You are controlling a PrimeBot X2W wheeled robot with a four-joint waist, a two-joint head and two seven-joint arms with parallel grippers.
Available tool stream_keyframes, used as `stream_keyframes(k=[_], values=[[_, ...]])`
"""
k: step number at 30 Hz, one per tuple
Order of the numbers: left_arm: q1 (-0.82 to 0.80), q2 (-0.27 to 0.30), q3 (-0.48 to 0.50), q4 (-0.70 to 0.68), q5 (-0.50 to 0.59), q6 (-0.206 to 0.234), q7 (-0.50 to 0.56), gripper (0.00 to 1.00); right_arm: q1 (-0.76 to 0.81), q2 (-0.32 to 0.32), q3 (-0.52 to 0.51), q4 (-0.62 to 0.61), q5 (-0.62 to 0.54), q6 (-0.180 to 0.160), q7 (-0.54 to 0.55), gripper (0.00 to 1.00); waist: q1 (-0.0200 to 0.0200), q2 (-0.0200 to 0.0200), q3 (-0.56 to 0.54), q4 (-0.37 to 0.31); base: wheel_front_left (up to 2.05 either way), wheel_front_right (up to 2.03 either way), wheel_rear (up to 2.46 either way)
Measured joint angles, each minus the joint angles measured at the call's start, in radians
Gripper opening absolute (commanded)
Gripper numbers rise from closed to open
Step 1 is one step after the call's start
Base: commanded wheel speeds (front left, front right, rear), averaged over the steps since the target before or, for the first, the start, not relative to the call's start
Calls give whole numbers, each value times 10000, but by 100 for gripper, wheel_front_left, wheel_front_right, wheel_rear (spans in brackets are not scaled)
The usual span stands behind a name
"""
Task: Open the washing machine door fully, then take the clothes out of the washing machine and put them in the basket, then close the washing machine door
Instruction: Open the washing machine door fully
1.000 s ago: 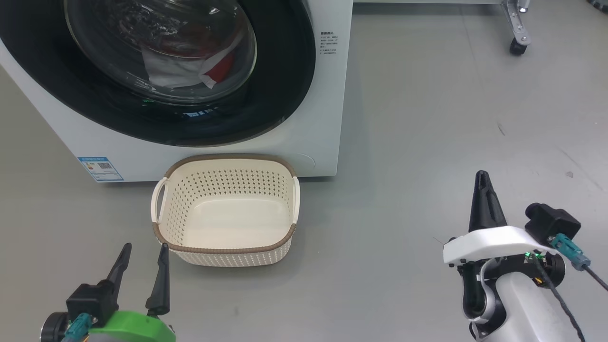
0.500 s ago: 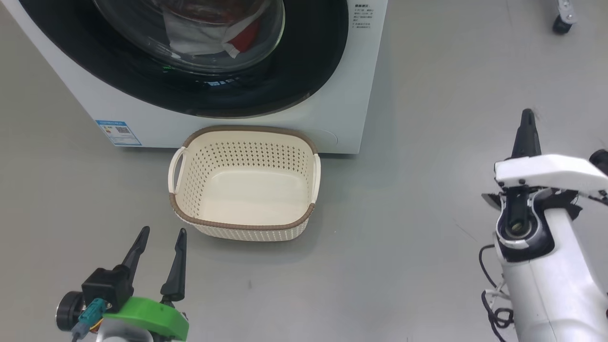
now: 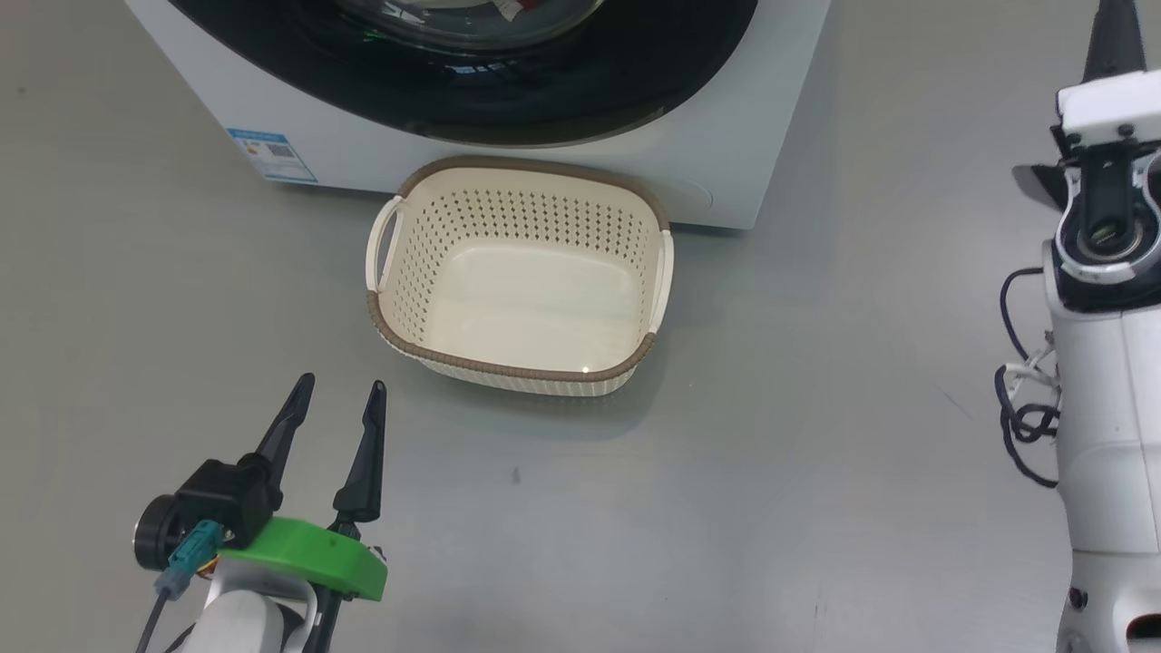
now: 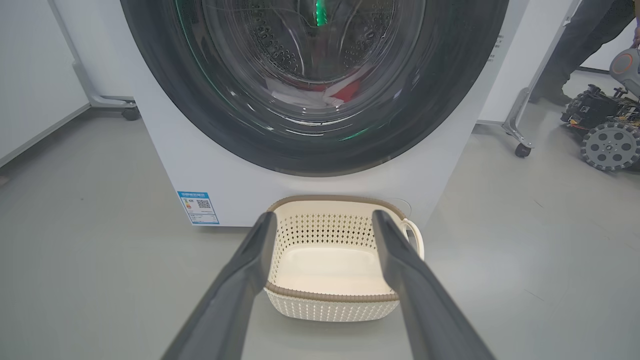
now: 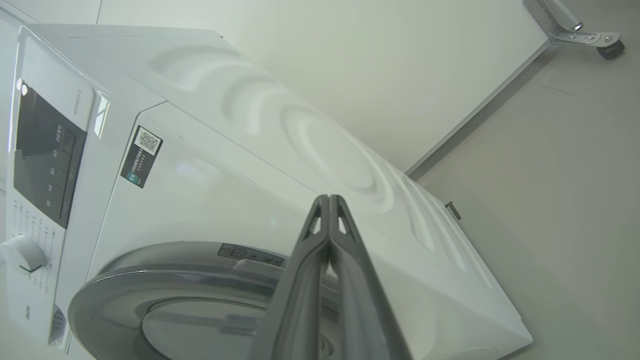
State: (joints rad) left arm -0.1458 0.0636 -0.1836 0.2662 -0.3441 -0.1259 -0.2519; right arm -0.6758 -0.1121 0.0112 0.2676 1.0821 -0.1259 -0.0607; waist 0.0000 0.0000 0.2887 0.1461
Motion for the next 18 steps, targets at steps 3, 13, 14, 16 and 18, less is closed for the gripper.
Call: stream_keyframes(k=[3,13,14,16,18], values=[[-210,-46,-132,-17,-56,0,-2,100,-667,-178,-44,174,77,0,370,0,0,0,286,190,0,0,0],[-772,-134,-489,8,-228,0,-2,100,-2423,-374,-391,1166,545,-4,1302,0,0,0,1144,880,0,0,0],[-825,-140,-512,15,-274,0,-2,100,-2523,-368,-385,1287,600,-2,1432,0,0,0,1212,953,0,0,0],[-913,-148,-594,54,-355,0,-2,100,-2696,-351,-382,1473,727,-4,1678,0,0,0,1338,1103,0,0,0],[-997,-159,-715,121,-355,-2,-2,100,-2885,-276,-393,1661,938,-4,1883,0,0,0,1443,1256,0,0,0]])
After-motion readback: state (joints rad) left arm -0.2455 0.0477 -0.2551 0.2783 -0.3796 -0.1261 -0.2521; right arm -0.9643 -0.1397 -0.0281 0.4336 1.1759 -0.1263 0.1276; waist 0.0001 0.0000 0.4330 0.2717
